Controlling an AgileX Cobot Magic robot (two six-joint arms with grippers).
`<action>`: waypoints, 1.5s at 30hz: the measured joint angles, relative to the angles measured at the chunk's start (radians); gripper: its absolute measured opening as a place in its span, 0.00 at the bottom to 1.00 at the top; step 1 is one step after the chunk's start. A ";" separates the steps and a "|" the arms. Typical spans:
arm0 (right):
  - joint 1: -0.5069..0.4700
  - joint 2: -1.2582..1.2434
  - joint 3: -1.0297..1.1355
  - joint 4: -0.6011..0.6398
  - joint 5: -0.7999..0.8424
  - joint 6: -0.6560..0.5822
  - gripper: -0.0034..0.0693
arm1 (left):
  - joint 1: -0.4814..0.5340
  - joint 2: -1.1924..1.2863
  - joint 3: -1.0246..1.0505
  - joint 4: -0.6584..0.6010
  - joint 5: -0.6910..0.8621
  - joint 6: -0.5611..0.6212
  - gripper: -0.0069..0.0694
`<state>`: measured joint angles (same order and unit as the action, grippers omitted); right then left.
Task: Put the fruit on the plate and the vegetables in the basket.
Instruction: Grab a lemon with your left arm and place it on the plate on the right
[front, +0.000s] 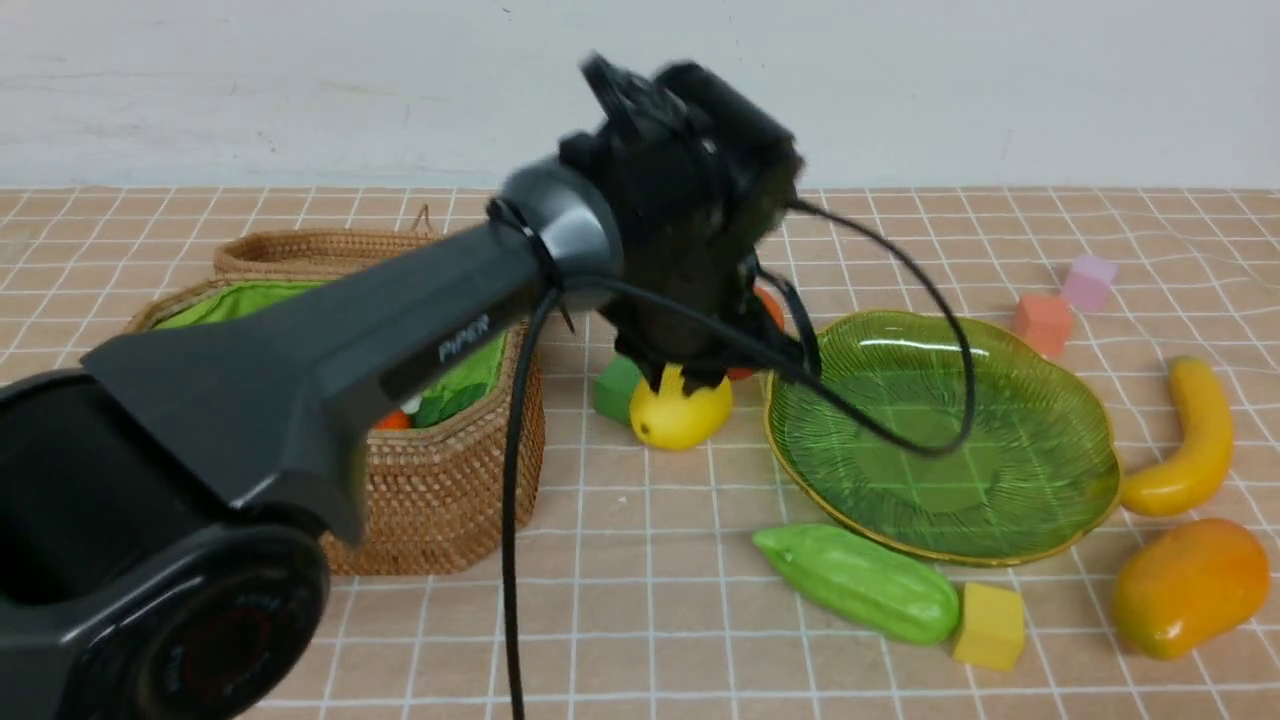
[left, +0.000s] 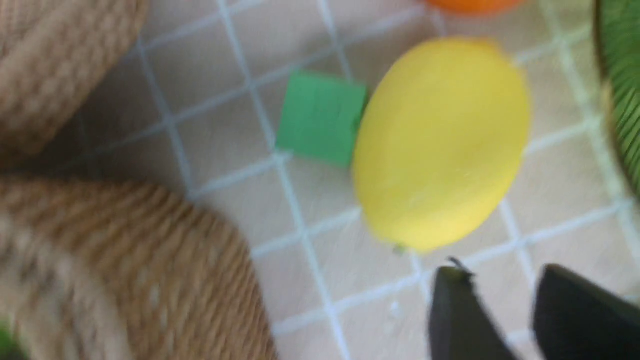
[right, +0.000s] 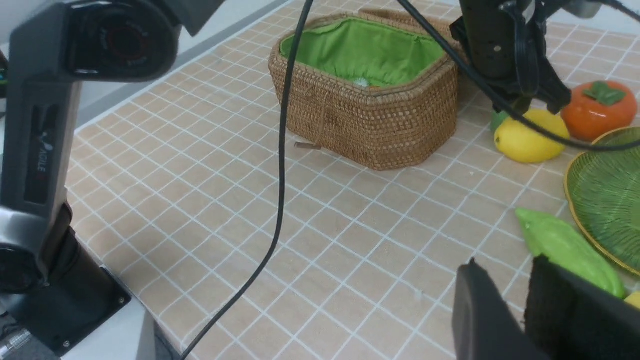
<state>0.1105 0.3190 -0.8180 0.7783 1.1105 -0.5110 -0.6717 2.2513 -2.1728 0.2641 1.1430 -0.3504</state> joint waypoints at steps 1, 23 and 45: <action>0.000 0.000 0.000 0.000 0.000 -0.001 0.28 | 0.005 0.009 -0.014 -0.011 -0.008 0.021 0.53; 0.000 0.000 0.000 0.000 0.059 0.021 0.28 | 0.058 0.184 -0.068 0.034 -0.175 0.389 0.86; 0.000 0.000 0.000 -0.139 -0.013 0.101 0.30 | 0.074 0.147 -0.068 -0.082 -0.109 0.484 0.80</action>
<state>0.1105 0.3190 -0.8180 0.6389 1.0975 -0.4101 -0.5979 2.3981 -2.2405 0.1822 1.0341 0.1332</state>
